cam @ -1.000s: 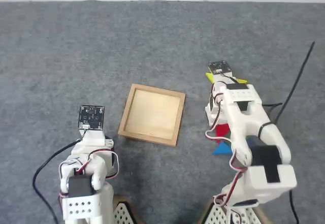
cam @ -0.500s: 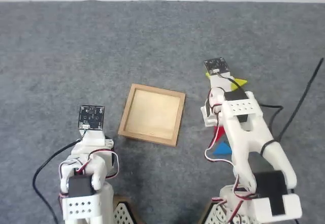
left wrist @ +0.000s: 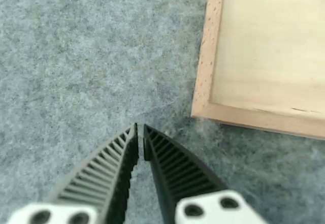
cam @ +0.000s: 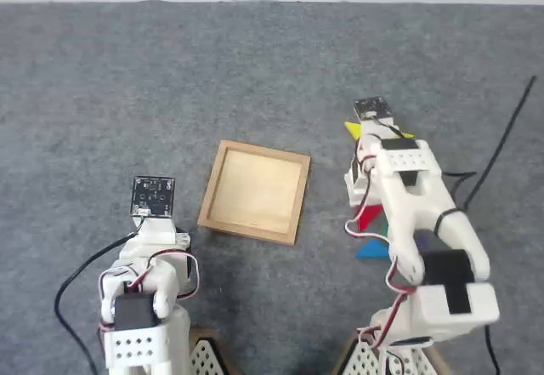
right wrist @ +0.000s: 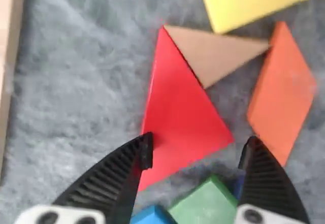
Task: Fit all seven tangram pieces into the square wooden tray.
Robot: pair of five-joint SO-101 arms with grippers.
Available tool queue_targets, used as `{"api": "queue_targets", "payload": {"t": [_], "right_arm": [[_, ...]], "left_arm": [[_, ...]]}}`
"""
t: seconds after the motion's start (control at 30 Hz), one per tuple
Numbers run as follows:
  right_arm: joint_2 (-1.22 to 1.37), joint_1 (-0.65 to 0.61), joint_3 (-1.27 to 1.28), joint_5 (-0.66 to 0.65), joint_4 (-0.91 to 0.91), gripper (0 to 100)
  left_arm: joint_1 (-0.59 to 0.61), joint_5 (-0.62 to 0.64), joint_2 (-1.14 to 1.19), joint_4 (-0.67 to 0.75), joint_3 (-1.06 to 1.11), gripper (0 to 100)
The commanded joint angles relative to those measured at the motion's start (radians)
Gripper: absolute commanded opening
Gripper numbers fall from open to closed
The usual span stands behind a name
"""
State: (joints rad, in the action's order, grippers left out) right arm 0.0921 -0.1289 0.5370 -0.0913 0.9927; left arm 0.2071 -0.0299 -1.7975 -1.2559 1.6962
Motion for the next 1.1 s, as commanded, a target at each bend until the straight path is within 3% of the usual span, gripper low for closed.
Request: {"api": "queue_targets", "payload": {"t": [0.0, 0.47, 0.77, 0.93, 1.07], "right_arm": [[0.065, 0.010, -0.058, -0.015, 0.012, 29.2], [0.077, -0.127, -0.060, -0.017, 0.056, 29.1], [0.079, -0.122, -0.060, -0.018, 0.068, 28.8], [0.079, -0.122, -0.055, -0.012, 0.068, 19.9], [0.073, -0.120, -0.055, -0.009, 0.067, 19.4]], "left_arm": [[0.005, 0.017, -0.018, -0.005, -0.013, 2], [0.005, 0.017, -0.018, -0.005, -0.013, 2], [0.005, 0.017, -0.018, -0.005, -0.013, 2], [0.005, 0.017, -0.018, -0.005, -0.013, 2], [0.005, 0.017, -0.018, -0.005, -0.013, 2]]}}
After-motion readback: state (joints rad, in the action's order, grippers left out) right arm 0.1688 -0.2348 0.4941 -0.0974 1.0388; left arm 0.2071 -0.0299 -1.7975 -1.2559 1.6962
